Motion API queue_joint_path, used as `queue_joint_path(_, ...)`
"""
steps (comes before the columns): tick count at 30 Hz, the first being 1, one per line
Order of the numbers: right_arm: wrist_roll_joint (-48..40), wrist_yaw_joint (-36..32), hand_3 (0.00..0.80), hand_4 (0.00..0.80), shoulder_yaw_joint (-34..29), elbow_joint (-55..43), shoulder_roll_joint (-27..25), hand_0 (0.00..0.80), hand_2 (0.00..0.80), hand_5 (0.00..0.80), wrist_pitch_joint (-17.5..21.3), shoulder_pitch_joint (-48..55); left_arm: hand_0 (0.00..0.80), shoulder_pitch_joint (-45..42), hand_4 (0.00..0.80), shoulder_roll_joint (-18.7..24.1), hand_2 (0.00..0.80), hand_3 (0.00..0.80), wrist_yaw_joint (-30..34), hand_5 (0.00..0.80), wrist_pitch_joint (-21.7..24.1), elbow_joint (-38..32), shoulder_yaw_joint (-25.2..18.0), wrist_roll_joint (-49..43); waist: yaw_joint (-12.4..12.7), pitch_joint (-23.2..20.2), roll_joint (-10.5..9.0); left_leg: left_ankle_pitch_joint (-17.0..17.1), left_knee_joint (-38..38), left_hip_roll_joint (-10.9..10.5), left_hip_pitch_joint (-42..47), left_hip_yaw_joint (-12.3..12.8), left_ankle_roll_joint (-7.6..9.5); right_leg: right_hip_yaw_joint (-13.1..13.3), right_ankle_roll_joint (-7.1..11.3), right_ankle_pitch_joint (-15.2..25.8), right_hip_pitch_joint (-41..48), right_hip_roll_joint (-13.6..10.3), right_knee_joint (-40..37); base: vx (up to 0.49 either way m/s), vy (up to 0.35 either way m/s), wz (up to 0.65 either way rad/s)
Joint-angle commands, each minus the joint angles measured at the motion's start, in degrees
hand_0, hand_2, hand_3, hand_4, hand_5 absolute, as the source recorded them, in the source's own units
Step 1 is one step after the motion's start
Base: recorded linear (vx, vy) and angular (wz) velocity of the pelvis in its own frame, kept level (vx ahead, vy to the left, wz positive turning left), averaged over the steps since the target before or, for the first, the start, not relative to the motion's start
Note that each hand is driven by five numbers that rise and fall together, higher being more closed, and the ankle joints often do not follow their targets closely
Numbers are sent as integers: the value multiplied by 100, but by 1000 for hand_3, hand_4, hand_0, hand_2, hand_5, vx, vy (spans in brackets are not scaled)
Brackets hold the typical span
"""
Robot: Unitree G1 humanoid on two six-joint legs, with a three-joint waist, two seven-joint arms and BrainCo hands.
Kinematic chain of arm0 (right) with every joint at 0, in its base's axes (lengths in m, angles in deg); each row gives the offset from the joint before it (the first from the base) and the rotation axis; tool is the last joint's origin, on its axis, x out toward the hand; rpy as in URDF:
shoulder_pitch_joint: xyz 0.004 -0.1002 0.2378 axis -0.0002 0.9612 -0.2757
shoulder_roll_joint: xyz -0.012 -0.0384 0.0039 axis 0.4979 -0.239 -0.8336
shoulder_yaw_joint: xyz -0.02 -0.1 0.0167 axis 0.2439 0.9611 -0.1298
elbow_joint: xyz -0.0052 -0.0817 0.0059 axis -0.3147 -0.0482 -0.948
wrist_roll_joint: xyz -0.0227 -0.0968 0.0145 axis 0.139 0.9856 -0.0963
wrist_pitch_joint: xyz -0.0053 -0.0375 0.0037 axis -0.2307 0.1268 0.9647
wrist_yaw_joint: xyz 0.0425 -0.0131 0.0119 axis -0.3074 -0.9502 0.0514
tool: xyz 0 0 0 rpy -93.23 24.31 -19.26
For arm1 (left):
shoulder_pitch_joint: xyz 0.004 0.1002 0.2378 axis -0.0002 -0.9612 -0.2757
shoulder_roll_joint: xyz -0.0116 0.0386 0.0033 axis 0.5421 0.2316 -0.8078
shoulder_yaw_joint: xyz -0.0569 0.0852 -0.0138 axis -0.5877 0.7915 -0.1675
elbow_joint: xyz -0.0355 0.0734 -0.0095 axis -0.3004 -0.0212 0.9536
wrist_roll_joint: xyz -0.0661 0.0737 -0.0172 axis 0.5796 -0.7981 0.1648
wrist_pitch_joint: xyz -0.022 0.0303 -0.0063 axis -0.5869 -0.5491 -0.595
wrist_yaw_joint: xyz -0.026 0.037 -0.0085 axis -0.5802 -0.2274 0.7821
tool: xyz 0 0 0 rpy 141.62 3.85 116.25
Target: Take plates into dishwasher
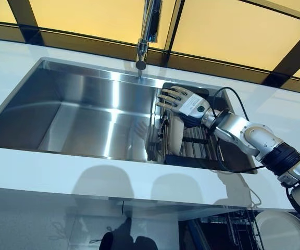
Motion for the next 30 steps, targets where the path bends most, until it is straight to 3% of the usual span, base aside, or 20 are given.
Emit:
queue_joint_path(1, 271, 48, 565, 565, 282, 62, -129, 565, 565, 565, 43, -533, 0, 254, 0, -47, 0, 0, 2, 0, 44, 207, 422, 182, 285, 37, 72, 207, -315, -303, -100, 30, 312, -4, 194, -102, 175, -23, 90, 0, 0, 0)
queue_joint_path(2, 425, 72, 800, 800, 282, 62, -93, 800, 800, 800, 24, -518, 0, 260, 0, -58, 0, 0, -1, 0, 59, 210, 425, 197, 290, 53, 76, 210, -315, -301, -112, 25, 311, -7, 194, -98, 164, -24, 90, 0, 0, 0)
queue_joint_path(16, 764, 10, 800, 800, 266, 236, -44, 800, 800, 800, -117, -510, 0, 225, 0, -83, 0, 0, 15, 0, 111, 192, 410, 206, 290, 16, 78, 219, -315, -302, -123, 49, 311, -20, 198, -87, 152, -32, 82, -3, 1, 2)
queue_joint_path(30, 1016, 153, 800, 800, 130, 559, -494, 800, 800, 800, -247, -528, 0, 88, 0, -73, 0, 0, -10, 0, 85, 168, 375, 135, 156, -213, 48, 176, -315, -281, 49, 167, 312, 55, 218, -88, 283, -26, 56, 0, 0, 0)
